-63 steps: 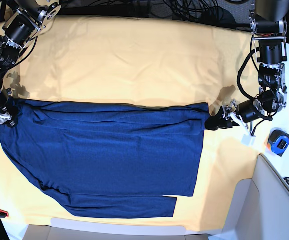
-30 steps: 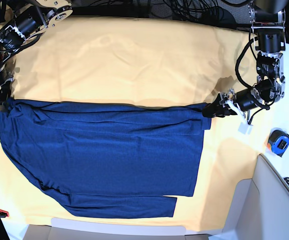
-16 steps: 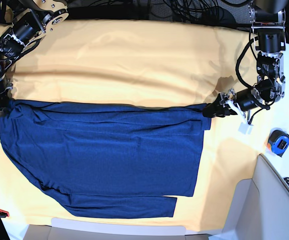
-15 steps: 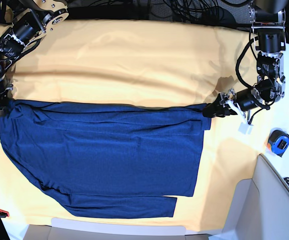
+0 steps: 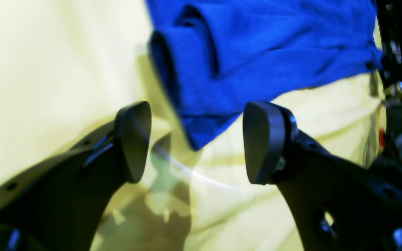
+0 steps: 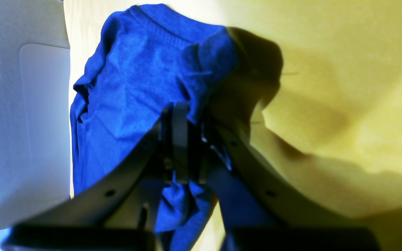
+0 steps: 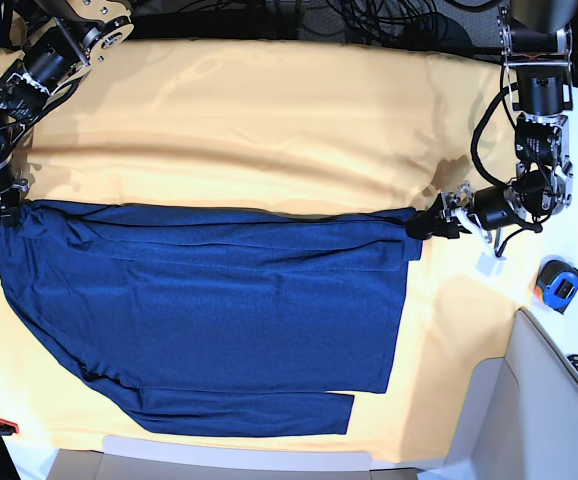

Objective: Fold the T-shirt properly
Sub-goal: 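Hold the lifted shoulder edge taut between both grippers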

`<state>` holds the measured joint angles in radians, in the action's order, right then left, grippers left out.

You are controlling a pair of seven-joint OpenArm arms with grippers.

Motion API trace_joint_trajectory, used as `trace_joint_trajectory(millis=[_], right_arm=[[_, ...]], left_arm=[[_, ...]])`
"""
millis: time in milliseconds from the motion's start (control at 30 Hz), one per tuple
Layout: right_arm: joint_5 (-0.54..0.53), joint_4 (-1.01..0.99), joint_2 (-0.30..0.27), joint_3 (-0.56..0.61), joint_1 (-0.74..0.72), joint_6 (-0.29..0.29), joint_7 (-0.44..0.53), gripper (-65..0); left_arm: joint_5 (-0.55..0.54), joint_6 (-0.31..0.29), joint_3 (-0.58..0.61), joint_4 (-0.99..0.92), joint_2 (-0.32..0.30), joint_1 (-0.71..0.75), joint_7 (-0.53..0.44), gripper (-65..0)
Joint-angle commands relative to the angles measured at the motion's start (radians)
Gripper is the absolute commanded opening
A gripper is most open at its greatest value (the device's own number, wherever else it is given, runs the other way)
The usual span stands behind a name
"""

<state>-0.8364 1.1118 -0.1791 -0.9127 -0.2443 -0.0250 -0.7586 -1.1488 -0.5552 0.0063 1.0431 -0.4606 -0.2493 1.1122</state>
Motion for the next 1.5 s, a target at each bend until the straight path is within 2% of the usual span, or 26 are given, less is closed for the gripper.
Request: trace_joint_trajectory(millis=[0,67,100,400,433,500,567,1233,1367,1467], right_arm=[[-0.068,-0.032,0.028,0.014,-0.014,-0.014,-0.04,-65.0],[-0.068,-0.032,0.028,0.014,-0.014,-0.014,-0.04,-65.0],[-0.068,-0.032,0.028,0.014,-0.014,-0.014,-0.04,-65.0],[-0.068,-0.031,0.033,0.014,-0.014,-0.014,-0.042,-65.0],[-0.068,-0.031,0.033,0.014,-0.014,-0.014,-0.042,-65.0],[-0.068,-0.031,0.033,0.014,-0.014,-0.014,-0.042,-65.0],[-0.068,-0.031,0.033,0.014,-0.014,-0.014,-0.042,-65.0],[-0.07,-0.029,0.033,0.014,-0.011,-0.014,-0.043,-65.0],[-0.07,-0.029,0.033,0.014,-0.01,-0.014,-0.043,-65.0],[-0.07,-0.029,0.033,0.016,-0.008,-0.014,-0.045,-65.0]], left_arm=[[-0.02,0.024,-0.007,0.015,-0.019,-0.025,0.001,-24.8],[-0.021,0.083,-0.007,0.015,-0.014,-0.037,0.013,-24.8],[-0.021,0.094,-0.004,0.015,-0.014,-0.048,0.018,-24.8],[-0.02,0.102,-0.002,0.01,0.02,-0.066,0.019,-24.8],[-0.02,0.119,-0.002,0.01,0.026,-0.066,0.019,-24.8],[-0.02,0.189,-0.001,0.01,0.039,-0.066,0.021,-24.8],[-0.02,0.22,-0.001,0.01,0.044,-0.066,0.026,-24.8],[-0.02,0.215,0.037,-0.082,0.112,-0.112,0.019,-25.5],[-0.021,0.215,0.037,-0.082,0.118,-0.109,0.021,-33.9],[-0.021,0.215,0.037,-0.082,0.118,-0.107,0.021,-48.2]])
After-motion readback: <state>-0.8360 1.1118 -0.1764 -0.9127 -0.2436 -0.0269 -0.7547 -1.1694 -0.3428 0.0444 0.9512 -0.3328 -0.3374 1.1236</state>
